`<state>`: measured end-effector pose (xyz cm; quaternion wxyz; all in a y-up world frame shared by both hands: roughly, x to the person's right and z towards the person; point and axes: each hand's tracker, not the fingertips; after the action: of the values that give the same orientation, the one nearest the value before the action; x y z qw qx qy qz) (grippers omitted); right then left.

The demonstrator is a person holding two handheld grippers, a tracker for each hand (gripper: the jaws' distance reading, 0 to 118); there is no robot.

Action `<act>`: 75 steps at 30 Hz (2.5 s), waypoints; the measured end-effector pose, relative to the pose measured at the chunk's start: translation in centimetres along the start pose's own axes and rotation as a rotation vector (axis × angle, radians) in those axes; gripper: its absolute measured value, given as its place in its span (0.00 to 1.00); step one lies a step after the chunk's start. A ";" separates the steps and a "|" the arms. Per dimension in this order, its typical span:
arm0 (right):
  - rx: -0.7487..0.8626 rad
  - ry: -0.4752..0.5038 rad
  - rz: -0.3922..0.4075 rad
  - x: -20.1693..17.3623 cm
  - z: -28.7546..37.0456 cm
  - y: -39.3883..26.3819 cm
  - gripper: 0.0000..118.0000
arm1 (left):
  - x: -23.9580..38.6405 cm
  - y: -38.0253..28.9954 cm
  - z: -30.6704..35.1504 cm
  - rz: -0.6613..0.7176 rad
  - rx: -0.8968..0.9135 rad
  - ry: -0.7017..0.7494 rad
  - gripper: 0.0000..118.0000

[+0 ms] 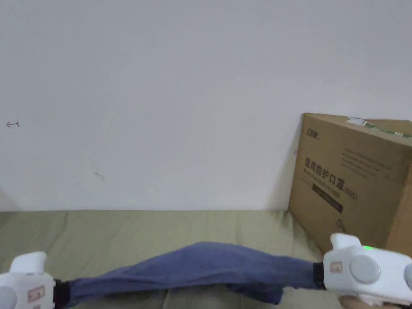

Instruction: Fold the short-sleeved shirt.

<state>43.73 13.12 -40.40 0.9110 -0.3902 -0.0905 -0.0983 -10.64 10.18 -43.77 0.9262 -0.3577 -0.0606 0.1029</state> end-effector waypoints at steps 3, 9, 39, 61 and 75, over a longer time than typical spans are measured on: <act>-0.200 -0.038 0.057 3.8 -2.1 -10.8 0.00 | -2.2 -9.2 1.5 -0.112 -0.144 0.010 0.03; -0.328 0.010 0.000 10.3 7.1 -23.2 0.00 | -8.4 -18.4 9.3 -0.108 -0.197 0.006 0.03; 0.584 0.340 -0.073 1.5 34.6 -29.4 0.88 | -3.3 -25.3 39.4 -0.053 0.711 -0.055 0.72; 0.340 0.433 -0.042 -2.4 32.9 -30.6 0.00 | -9.3 -27.5 19.6 0.094 -0.296 0.131 0.94; 0.283 0.375 0.026 -2.4 30.5 -30.8 0.00 | -3.6 -29.8 19.8 -0.347 -0.434 0.105 0.38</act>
<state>31.06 14.79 1.10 0.9586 -0.2348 0.0724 -0.1437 -13.39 0.67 -9.15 0.8335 -0.5368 -0.0936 -0.0914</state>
